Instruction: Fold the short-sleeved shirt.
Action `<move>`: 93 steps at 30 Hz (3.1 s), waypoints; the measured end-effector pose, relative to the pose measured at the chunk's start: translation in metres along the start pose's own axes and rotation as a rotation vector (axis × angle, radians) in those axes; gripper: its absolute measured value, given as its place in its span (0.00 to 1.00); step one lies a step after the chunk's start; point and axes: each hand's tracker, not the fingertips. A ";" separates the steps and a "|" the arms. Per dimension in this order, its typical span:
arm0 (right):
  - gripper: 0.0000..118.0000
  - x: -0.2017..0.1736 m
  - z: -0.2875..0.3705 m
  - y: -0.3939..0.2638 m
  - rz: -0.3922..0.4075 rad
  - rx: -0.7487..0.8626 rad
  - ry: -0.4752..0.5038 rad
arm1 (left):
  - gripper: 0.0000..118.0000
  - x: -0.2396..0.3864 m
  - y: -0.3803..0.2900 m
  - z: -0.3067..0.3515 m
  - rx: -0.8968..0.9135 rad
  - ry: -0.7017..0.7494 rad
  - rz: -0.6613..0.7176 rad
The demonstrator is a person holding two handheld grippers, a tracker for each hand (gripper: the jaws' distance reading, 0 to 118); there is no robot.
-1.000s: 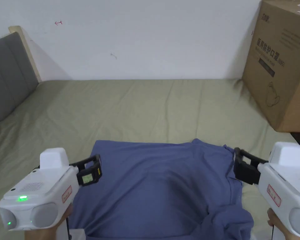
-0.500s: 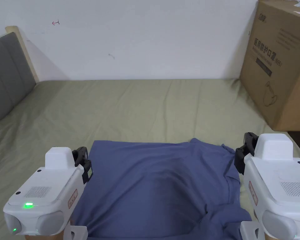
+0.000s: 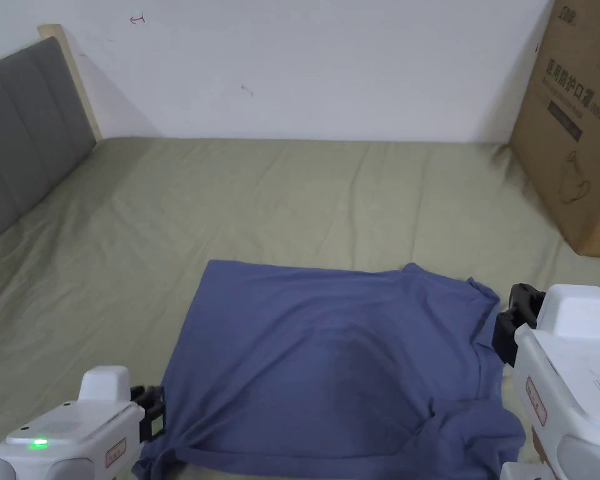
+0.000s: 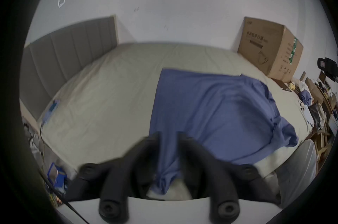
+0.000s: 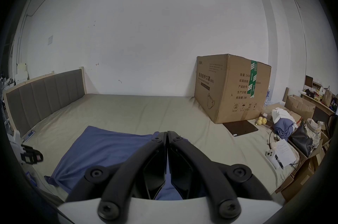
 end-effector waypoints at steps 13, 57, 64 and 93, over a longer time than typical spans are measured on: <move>0.01 0.005 -0.006 -0.025 -0.010 -0.100 0.004 | 0.25 0.001 -0.050 -0.051 -0.257 0.055 -0.033; 0.05 0.041 -0.104 -0.083 -0.002 -0.472 0.037 | 0.03 0.012 0.071 -0.090 -0.070 -0.007 -0.036; 0.05 0.041 -0.168 -0.095 0.025 -0.514 0.014 | 0.03 0.022 0.100 -0.158 -0.142 0.000 -0.068; 0.76 0.031 -0.089 -0.003 -0.059 -0.174 0.011 | 0.90 0.052 0.140 -0.039 0.288 -0.004 -0.036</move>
